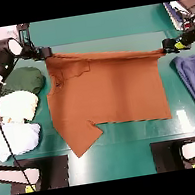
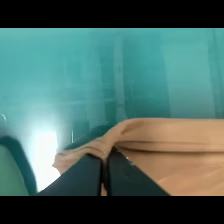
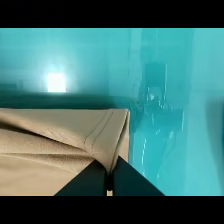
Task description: Fold the shirts.
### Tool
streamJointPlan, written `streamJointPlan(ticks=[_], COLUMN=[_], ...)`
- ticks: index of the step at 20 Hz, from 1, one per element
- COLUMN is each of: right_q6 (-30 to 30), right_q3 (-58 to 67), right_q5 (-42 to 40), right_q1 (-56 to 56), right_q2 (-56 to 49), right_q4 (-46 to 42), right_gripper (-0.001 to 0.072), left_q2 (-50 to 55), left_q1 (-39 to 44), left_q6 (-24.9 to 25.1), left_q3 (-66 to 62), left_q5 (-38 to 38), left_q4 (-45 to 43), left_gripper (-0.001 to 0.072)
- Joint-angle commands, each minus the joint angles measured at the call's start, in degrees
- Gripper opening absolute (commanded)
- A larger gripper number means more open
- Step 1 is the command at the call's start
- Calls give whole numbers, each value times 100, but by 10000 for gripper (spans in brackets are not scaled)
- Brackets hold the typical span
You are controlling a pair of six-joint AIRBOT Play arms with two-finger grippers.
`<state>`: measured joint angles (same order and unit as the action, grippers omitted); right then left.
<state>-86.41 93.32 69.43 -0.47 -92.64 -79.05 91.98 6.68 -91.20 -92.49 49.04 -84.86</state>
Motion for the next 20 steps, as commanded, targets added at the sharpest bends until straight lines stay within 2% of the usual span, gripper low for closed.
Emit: streamJointPlan(ticks=[1, 3, 5, 10, 11, 12, 13, 14, 17, 20], right_q6=[101, 98, 98, 96, 96, 96, 96, 96, 101, 284], right_q3=[-17, -17, -162, -1231, -1307, -1307, -1266, -1209, -1521, -2345], right_q5=[-87, 256, 479, 188, 232, 328, 437, 566, 741, 861], right_q1=[7, 11, 81, 280, 278, 273, 245, 186, -24, -302], right_q2=[4, 24, 55, 304, 306, 302, 323, 376, 1001, 1963], right_q4=[-17, -13, -13, 155, 210, 310, 380, 474, 621, 866], right_gripper=[16, 16, 16, 18, 27, 122, 335, 397, 396, 396], left_q2=[136, 136, 133, 136, 136, 127, 127, 118, -160, -782], left_q1=[-7, -7, -7, -7, -7, -7, -7, -7, -7, -7], left_q6=[103, 168, 175, 310, 315, 317, 323, 348, 782, 807], left_q3=[-87, -7, 247, 1172, 1202, 1196, 1143, 1075, 1060, 1519], left_q5=[723, 1434, 1705, 1488, 1502, 1563, 1731, 1974, 2570, 2826], left_q4=[0, 2, 2, 157, 151, 151, 144, 144, 146, 149], left_gripper=[23, 23, 23, 30, 236, 386, 384, 384, 385, 385])
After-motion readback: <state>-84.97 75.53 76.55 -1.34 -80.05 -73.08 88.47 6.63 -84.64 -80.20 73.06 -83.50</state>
